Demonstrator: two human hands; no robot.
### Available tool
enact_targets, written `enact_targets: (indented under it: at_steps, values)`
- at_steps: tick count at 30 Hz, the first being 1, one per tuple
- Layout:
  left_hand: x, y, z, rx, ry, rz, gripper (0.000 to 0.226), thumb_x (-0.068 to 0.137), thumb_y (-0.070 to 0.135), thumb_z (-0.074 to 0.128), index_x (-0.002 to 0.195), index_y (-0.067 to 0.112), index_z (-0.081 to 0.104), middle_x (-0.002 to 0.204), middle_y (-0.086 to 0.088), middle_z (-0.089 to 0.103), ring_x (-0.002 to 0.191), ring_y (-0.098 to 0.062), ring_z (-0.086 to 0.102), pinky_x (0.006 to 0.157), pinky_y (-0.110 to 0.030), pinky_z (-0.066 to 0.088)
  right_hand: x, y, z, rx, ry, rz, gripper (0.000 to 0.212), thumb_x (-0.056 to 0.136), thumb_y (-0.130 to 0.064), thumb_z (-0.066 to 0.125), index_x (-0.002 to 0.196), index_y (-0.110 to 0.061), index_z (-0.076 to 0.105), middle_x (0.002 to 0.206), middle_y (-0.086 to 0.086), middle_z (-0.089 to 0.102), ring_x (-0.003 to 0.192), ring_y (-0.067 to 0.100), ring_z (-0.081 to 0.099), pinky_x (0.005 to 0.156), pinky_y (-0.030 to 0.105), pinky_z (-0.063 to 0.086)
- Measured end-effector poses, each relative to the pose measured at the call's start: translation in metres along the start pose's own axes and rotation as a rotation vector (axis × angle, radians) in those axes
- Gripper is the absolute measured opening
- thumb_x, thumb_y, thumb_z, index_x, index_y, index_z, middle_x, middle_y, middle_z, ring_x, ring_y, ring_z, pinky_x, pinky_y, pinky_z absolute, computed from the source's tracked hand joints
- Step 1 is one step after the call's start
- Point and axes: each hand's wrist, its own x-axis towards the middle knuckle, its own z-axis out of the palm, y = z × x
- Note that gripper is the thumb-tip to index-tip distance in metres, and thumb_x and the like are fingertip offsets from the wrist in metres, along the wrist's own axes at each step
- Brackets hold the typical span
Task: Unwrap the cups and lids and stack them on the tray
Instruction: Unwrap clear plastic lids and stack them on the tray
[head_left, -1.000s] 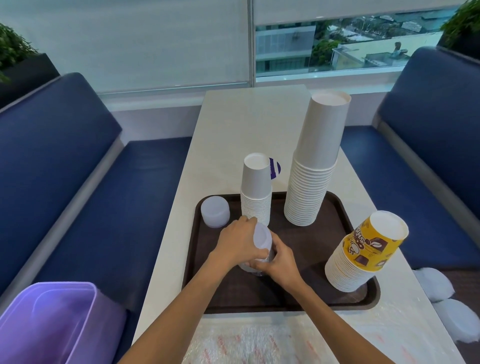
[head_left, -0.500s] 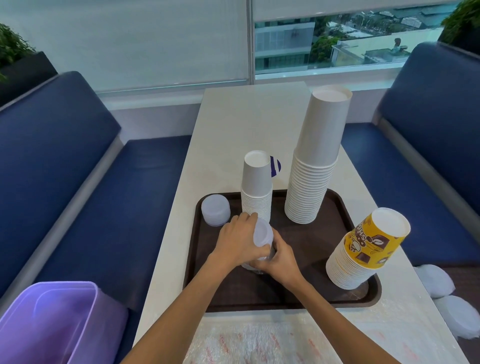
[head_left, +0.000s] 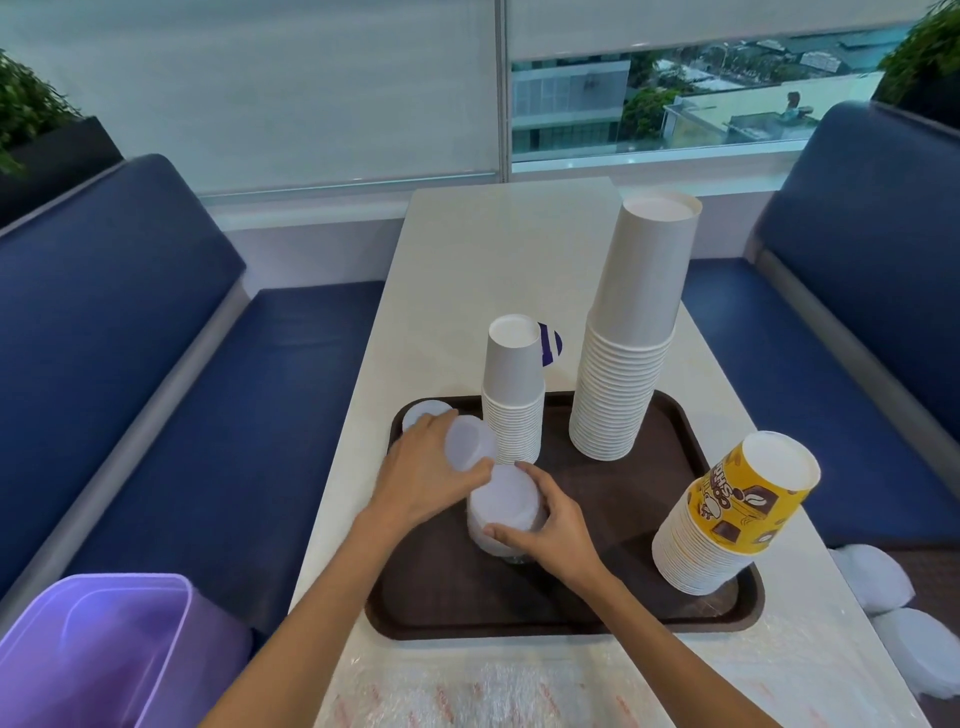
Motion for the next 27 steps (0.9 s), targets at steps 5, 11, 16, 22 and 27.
enact_targets:
  at_steps: [5, 11, 16, 22, 27]
  values:
    - [0.02, -0.029, -0.006, 0.049, 0.035, -0.152, 0.064, 0.075, 0.049, 0.068, 0.128, 0.019, 0.048, 0.119, -0.004, 0.055, 0.105, -0.024, 0.054, 0.081, -0.03, 0.042, 0.003, 0.006, -0.002, -0.036, -0.008, 0.017, 0.086, 0.063, -0.036, 0.087, 0.136, -0.024, 0.044, 0.132, -0.011, 0.05, 0.121, 0.008, 0.045, 0.105, 0.029, 0.042]
    - [0.043, -0.052, 0.003, 0.143, 0.028, -0.182, 0.07, 0.078, 0.047, 0.068, 0.132, 0.011, 0.043, 0.124, -0.01, 0.052, 0.111, -0.027, 0.051, 0.086, -0.037, 0.045, 0.006, 0.011, -0.003, -0.045, -0.035, 0.022, 0.084, 0.062, -0.04, 0.087, 0.133, -0.033, 0.043, 0.129, -0.018, 0.048, 0.118, 0.005, 0.045, 0.1, 0.018, 0.039]
    - [0.065, -0.051, 0.012, 0.175, -0.023, -0.14, 0.076, 0.08, 0.046, 0.068, 0.139, 0.01, 0.036, 0.134, -0.011, 0.047, 0.121, -0.028, 0.045, 0.094, -0.038, 0.042, 0.007, 0.014, -0.003, -0.05, -0.033, 0.017, 0.083, 0.06, -0.048, 0.085, 0.13, -0.039, 0.042, 0.126, -0.027, 0.046, 0.116, -0.004, 0.044, 0.1, 0.016, 0.039]
    - [0.077, -0.052, 0.026, 0.236, -0.094, -0.128, 0.075, 0.082, 0.046, 0.066, 0.14, 0.009, 0.035, 0.136, -0.013, 0.044, 0.123, -0.029, 0.043, 0.095, -0.04, 0.042, 0.007, 0.015, -0.005, -0.041, -0.032, 0.006, 0.093, 0.051, -0.06, 0.079, 0.133, -0.032, 0.046, 0.13, -0.017, 0.051, 0.122, 0.005, 0.046, 0.104, 0.025, 0.043]
    - [0.079, -0.054, 0.03, 0.222, -0.115, -0.149, 0.078, 0.083, 0.045, 0.066, 0.142, 0.01, 0.03, 0.139, -0.013, 0.04, 0.123, -0.031, 0.044, 0.096, -0.041, 0.042, 0.007, 0.015, -0.005, -0.035, -0.03, 0.011, 0.09, 0.051, -0.059, 0.08, 0.13, -0.035, 0.047, 0.128, -0.019, 0.052, 0.12, 0.004, 0.048, 0.104, 0.028, 0.044]
